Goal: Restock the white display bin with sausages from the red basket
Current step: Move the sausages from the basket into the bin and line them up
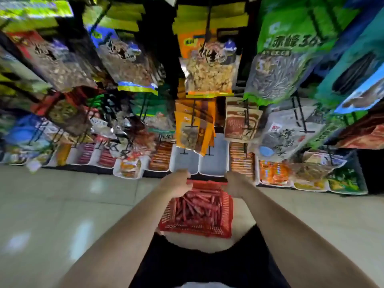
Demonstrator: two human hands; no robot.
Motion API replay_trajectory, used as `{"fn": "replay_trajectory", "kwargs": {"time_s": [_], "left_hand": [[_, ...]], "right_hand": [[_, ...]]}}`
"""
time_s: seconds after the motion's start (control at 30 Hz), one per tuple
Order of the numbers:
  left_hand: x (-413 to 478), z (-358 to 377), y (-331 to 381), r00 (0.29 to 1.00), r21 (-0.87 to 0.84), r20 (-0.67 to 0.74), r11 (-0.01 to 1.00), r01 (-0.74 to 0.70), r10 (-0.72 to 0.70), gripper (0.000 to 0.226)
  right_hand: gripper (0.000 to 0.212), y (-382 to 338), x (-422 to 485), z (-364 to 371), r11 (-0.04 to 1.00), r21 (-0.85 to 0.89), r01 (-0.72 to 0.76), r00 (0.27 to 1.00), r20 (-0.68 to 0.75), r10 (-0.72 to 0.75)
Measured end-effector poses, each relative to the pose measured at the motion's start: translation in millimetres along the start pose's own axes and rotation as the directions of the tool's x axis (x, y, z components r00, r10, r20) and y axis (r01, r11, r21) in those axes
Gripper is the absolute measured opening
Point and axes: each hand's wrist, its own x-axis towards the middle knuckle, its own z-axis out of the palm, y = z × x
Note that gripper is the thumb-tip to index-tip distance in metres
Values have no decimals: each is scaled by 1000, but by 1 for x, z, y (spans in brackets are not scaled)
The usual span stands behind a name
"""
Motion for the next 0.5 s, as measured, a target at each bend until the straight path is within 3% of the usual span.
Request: {"fn": "replay_trajectory", "kwargs": {"time_s": [0.13,0.37,0.5], "left_hand": [[58,80,-78,999,27,4,999,44,-44,33],[180,237,-168,995,-34,-15,995,98,-99,67],[211,294,-189,994,-69,-62,994,87,-92,58]], "right_hand": [[79,-17,94,108,999,4,36,999,4,-36],[75,-4,206,233,988,-145,48,998,-27,-52],[67,32,254,284,980,-198,21,998,-58,-33]]}}
